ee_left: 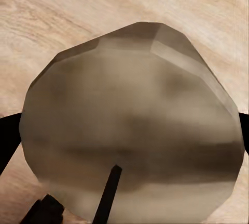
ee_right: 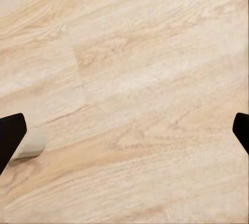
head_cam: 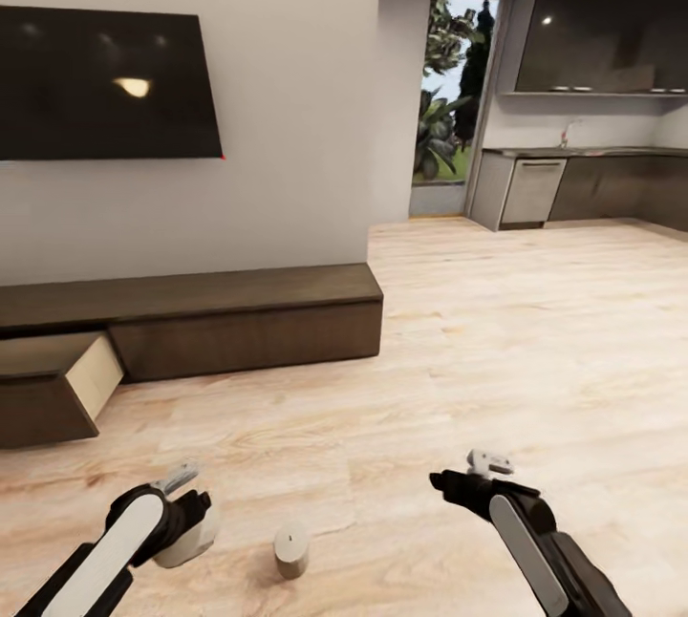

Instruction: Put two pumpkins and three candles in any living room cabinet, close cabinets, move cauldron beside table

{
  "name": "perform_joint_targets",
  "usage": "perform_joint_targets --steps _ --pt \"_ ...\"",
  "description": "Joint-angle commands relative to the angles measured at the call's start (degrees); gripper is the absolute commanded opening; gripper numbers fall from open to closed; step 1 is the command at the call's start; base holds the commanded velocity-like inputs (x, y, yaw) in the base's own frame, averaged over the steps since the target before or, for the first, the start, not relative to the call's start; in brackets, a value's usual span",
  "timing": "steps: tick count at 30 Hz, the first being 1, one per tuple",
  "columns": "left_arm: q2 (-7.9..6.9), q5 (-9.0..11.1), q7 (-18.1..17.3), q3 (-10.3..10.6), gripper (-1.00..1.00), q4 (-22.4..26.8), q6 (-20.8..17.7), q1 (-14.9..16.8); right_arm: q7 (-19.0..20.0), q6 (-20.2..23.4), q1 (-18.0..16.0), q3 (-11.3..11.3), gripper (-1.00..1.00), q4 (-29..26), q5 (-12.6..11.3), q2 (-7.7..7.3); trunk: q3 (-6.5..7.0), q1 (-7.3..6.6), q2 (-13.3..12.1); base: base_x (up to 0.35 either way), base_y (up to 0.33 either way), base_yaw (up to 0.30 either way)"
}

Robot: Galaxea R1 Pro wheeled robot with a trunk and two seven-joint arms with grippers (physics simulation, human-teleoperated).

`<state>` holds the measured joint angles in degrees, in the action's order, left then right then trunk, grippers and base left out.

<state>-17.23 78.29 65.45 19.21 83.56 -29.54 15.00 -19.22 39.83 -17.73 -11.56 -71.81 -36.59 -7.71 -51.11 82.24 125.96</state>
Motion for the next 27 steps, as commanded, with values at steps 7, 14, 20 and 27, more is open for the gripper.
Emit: perform_joint_targets --steps 7,14,20,27 --pt "0.32 -0.7 -4.6 0.3 -1.0 -0.5 0.0 -2.9 0.0 -6.7 0.0 -0.6 1.0 7.2 0.7 1.93 -0.54 -0.01 0.0 0.0 0.0 0.195" --pt "0.56 -0.9 -7.1 -0.3 -1.0 -2.4 0.1 -3.3 0.0 -7.8 0.0 -3.6 1.0 10.6 0.9 3.96 -1.06 -0.01 0.0 0.0 0.006 0.175" --pt "0.73 -1.7 -13.7 -0.3 -1.0 -4.4 0.8 -3.3 0.2 -10.2 0.0 -5.4 1.0 12.1 0.8 4.11 -1.51 -0.01 0.0 0.0 0.121 0.167" --pt "0.95 -2.4 -15.0 0.4 -1.0 -6.4 1.8 -3.3 1.3 -11.0 0.0 -5.6 1.0 13.2 0.8 4.03 -1.97 -0.01 0.0 0.023 0.025 0.145"
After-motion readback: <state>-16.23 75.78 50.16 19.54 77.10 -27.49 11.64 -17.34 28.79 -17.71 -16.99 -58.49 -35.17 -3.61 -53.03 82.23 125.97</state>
